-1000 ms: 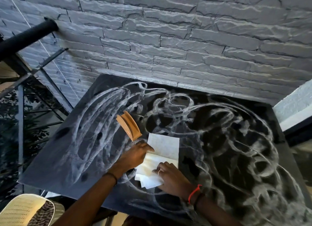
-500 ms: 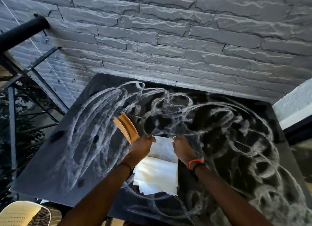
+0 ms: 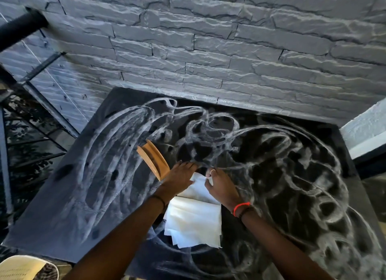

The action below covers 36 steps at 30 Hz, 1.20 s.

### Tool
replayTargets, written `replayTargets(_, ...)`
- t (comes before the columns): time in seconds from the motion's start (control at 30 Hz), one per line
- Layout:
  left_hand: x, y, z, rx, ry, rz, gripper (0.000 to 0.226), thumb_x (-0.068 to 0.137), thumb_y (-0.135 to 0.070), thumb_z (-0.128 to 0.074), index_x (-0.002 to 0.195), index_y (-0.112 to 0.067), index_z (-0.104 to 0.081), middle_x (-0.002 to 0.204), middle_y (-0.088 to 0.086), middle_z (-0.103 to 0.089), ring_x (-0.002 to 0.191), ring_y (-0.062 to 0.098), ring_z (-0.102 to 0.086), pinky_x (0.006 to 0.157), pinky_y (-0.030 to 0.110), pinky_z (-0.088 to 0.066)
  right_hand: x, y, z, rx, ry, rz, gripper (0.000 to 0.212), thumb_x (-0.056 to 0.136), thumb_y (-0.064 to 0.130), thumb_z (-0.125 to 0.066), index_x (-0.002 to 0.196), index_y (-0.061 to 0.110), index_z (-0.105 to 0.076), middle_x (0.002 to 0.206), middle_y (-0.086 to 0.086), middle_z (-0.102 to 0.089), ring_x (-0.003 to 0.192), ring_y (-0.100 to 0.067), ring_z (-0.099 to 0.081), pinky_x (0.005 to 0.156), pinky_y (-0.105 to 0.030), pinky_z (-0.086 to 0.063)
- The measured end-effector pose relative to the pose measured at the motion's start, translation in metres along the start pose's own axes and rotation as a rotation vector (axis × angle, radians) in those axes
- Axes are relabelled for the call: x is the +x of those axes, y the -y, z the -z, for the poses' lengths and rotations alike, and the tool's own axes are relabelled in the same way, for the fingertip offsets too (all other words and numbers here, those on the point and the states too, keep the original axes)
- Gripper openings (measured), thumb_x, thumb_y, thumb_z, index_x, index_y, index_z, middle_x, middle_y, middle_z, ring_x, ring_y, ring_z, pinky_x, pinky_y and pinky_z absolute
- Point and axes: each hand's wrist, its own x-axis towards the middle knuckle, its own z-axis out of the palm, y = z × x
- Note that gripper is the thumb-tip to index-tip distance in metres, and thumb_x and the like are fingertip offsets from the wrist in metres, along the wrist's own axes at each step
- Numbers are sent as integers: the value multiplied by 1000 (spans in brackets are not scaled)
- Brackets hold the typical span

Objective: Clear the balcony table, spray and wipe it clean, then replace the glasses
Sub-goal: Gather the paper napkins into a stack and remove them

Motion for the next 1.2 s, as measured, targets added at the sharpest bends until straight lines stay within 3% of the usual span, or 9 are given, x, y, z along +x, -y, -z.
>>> replayTargets(0.13,-13,1,15,109,-15,-48,35,96,-34,-47,128,-22,-54,136,-1,-55,128,20,-48,112,37,-18,-22,1,-1,-17,-50,77,15,77,17,-58,92,13,-60,86,-5,-65,84,-23,-59,80,-29,-41)
replayTargets(0.2,-25,3,19,43,-4,-72,30,95,-34,-48,121,-22,-59,129,-2,-60,124,19,-51,110,35,-22,-34,3,0,-30,-95,140,18,73,13,-63,91,15,-62,84,-2,-64,83,-18,-55,78,-25,-36)
replayTargets(0.33,-54,4,27,-171,40,-158,21,90,-27,-59,107,-18,-67,111,0,-69,107,19,-60,92,28,-37,-56,5,-5,-83,-59,279,22,74,23,-48,92,21,-60,85,2,-59,83,-14,-47,77,-26,-34)
replayTargets(0.6,-90,-16,3,-265,199,-119,20,88,-23,-62,106,-19,-68,112,-1,-68,105,18,-61,93,27,-43,-96,9,-21,-90,86,432,16,76,27,-48,87,28,-59,84,9,-59,83,-9,-51,75,-24,-40)
replayTargets(0.73,-100,-20,-11,-276,291,-73,30,88,-26,-62,117,-19,-64,124,0,-61,116,18,-54,100,28,-36,-101,13,-19,-98,172,377,27,82,45,-46,87,26,-65,85,10,-64,82,-10,-60,75,-24,-47)
replayTargets(0.87,-104,-21,-16,-301,288,-21,32,91,-33,-58,119,-19,-62,127,-2,-59,119,17,-53,99,28,-35,-77,14,-16,-11,76,198,34,87,36,-38,91,18,-66,91,-3,-64,89,-23,-60,85,-31,-45)
replayTargets(1.0,-106,-18,-15,-354,299,39,29,92,-35,-55,116,-22,-65,124,-5,-63,118,15,-55,102,28,-36,-51,14,-15,-142,325,60,41,86,37,-56,120,14,-55,119,-7,-56,114,-26,-46,100,-36,-37)
replayTargets(1.1,-102,-20,-9,-352,282,48,26,95,-32,-51,113,-21,-67,123,-4,-64,115,17,-57,100,29,-39,-39,17,-14,-156,420,25,49,79,39,-65,120,12,-56,120,-9,-56,116,-27,-44,100,-36,-38)
replayTargets(1.2,-94,-22,2,-263,148,43,27,95,-32,-53,117,-19,-63,128,1,-57,119,21,-54,101,32,-40,-34,20,-10,-102,476,35,38,78,29,-65,112,11,-59,116,-10,-56,111,-27,-47,93,-33,-41)
